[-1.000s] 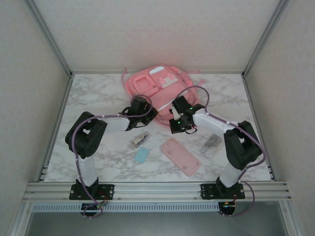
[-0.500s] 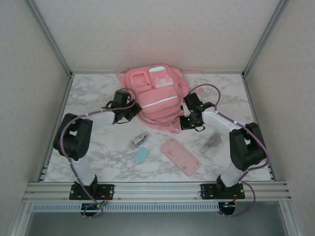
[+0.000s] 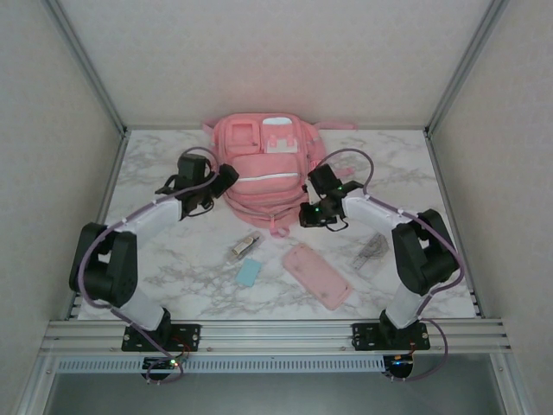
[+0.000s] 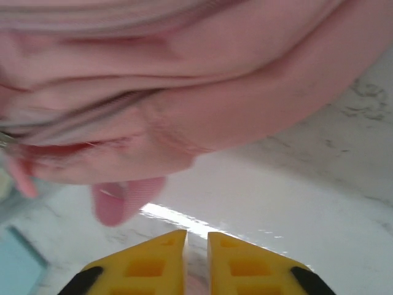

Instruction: Pack books, pencil case, and school supplies into a backpack

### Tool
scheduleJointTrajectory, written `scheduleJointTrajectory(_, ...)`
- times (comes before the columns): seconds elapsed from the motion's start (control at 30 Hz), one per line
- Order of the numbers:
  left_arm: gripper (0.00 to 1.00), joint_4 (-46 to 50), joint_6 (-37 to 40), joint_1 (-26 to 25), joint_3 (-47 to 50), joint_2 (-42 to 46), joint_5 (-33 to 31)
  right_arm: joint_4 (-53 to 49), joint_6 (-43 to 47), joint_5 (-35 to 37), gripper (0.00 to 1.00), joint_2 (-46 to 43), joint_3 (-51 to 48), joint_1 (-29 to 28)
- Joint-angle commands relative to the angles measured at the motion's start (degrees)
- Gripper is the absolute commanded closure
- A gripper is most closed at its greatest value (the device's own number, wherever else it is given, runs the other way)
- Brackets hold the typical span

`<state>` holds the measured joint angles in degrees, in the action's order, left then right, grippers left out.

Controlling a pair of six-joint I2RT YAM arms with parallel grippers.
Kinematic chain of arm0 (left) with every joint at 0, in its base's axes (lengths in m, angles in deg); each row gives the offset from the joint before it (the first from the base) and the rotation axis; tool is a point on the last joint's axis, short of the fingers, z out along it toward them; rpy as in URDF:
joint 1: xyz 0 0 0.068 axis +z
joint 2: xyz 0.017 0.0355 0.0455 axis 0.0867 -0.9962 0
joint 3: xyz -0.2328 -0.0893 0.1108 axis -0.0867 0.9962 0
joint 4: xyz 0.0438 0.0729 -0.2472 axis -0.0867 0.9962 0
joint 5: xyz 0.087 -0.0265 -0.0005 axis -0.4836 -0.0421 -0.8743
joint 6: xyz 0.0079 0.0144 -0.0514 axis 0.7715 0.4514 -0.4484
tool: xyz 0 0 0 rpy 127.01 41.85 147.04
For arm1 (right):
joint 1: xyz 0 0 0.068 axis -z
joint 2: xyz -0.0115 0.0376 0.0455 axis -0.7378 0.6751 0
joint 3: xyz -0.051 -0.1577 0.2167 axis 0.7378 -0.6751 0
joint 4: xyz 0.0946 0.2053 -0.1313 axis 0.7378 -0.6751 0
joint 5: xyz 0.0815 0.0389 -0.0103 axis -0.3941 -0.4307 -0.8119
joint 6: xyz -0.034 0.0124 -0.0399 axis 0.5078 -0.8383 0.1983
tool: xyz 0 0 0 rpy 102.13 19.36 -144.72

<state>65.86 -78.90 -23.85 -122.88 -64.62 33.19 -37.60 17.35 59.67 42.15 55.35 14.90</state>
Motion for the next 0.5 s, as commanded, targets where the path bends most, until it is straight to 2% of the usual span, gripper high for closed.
scheduleJointTrajectory(0.0, 0.09, 0.14, -6.09, -3.90, 3.43, 2.98, -2.28, 5.08, -8.63, 1.24, 0.75, -4.20, -1.45, -3.97)
scheduleJointTrajectory(0.13, 0.12, -5.10, -12.64, -6.95, 6.87, 2.19, -3.64, 10.60, -15.15, 3.41, 0.67, -4.52, -2.78, -7.95)
scheduleJointTrajectory(0.33, 0.21, -11.00, -16.90, -8.18, 7.80, -2.30, -4.77, 14.68, -19.63, 7.73, 0.66, -0.96, -1.30, -9.84)
scheduleJointTrajectory(0.47, 0.29, -14.40, -18.28, -8.28, 7.73, -4.93, -5.05, 16.67, -20.66, 7.23, 0.67, 2.72, 0.35, -11.51)
